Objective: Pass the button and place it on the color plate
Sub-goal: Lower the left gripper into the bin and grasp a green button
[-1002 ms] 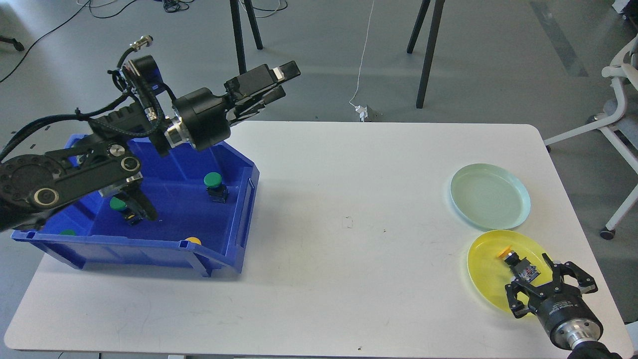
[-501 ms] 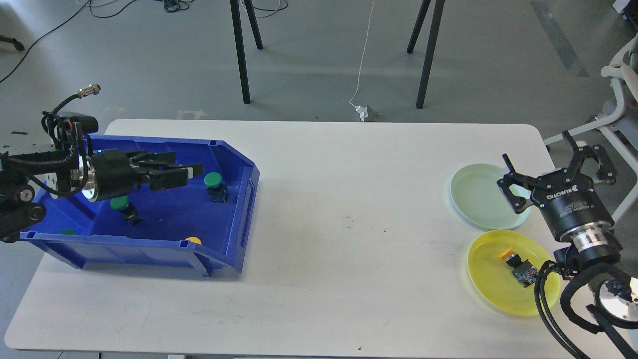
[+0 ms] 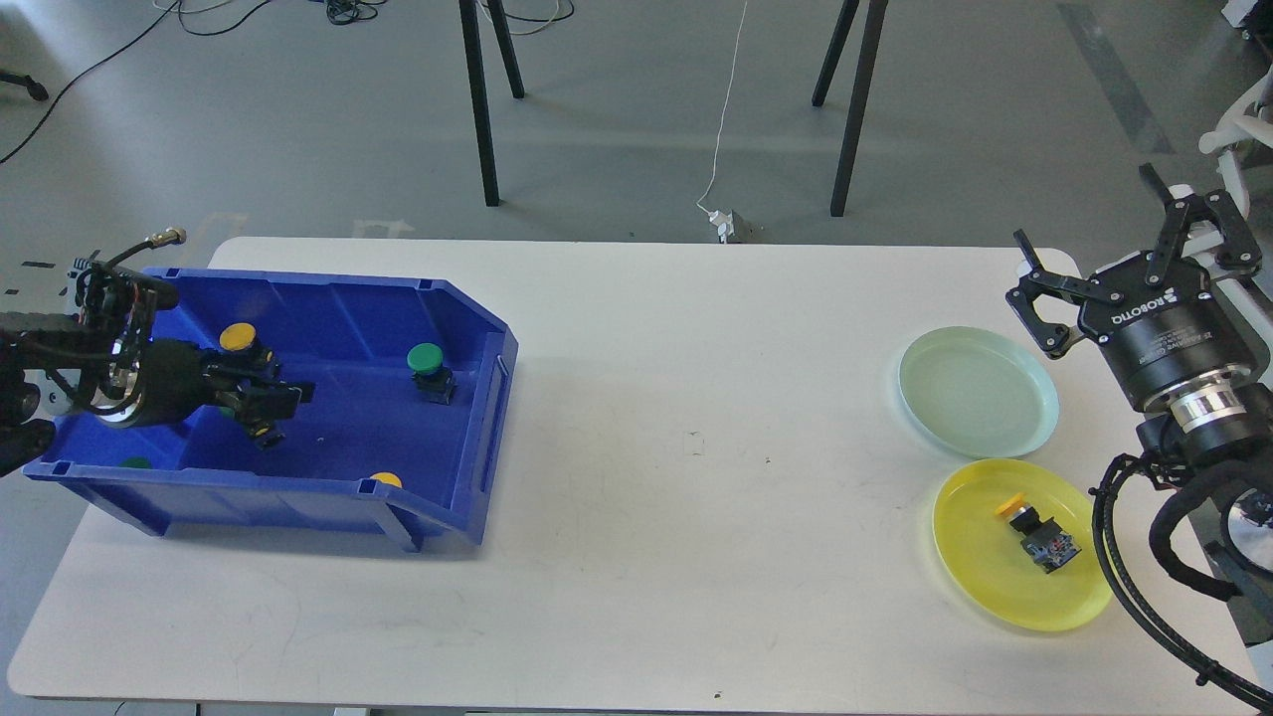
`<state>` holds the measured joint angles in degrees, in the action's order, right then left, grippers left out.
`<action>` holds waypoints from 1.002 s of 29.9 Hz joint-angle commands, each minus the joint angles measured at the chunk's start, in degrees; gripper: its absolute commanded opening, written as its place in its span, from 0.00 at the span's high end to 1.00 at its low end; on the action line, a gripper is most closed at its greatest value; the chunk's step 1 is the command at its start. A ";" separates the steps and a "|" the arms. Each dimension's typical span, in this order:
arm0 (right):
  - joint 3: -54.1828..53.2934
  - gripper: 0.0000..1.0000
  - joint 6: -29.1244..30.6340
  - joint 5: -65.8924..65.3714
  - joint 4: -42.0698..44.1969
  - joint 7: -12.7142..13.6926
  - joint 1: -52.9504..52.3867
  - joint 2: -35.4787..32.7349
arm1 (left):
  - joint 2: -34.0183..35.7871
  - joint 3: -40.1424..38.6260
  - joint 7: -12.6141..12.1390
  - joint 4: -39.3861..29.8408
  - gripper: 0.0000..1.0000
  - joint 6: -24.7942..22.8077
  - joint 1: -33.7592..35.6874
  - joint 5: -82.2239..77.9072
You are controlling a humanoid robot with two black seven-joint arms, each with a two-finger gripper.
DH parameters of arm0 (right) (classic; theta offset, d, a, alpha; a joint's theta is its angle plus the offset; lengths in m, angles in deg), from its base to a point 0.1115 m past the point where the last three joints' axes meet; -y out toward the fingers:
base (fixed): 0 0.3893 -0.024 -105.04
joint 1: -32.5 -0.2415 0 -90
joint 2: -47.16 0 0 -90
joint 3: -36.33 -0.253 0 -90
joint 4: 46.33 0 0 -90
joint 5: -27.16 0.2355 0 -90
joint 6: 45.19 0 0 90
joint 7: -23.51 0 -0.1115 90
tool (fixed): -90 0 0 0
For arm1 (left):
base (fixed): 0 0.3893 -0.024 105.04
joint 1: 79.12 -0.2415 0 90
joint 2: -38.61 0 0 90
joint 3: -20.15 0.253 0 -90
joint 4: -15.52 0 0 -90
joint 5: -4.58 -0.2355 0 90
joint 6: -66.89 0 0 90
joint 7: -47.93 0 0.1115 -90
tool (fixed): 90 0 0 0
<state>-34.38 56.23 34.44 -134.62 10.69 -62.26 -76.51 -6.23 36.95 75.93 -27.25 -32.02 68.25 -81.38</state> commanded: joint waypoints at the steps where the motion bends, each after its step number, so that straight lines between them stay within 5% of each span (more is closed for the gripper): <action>1: -0.04 0.01 0.01 0.01 -0.13 -0.02 0.54 0.10 | -0.69 1.04 0.00 2.60 0.09 -0.93 -0.69 -0.44; 22: -0.13 0.01 1.24 0.01 -0.39 -0.02 3.08 0.36 | -4.38 1.48 0.00 9.10 0.15 -1.11 -2.97 -0.35; 30: -0.21 0.01 1.24 0.01 -0.39 -0.02 3.87 0.45 | -5.17 1.48 0.00 10.25 0.35 -1.02 -3.24 -0.44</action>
<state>-34.51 57.47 34.45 -135.02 10.67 -58.72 -76.07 -11.27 38.44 75.93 -17.29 -33.09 65.12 -81.77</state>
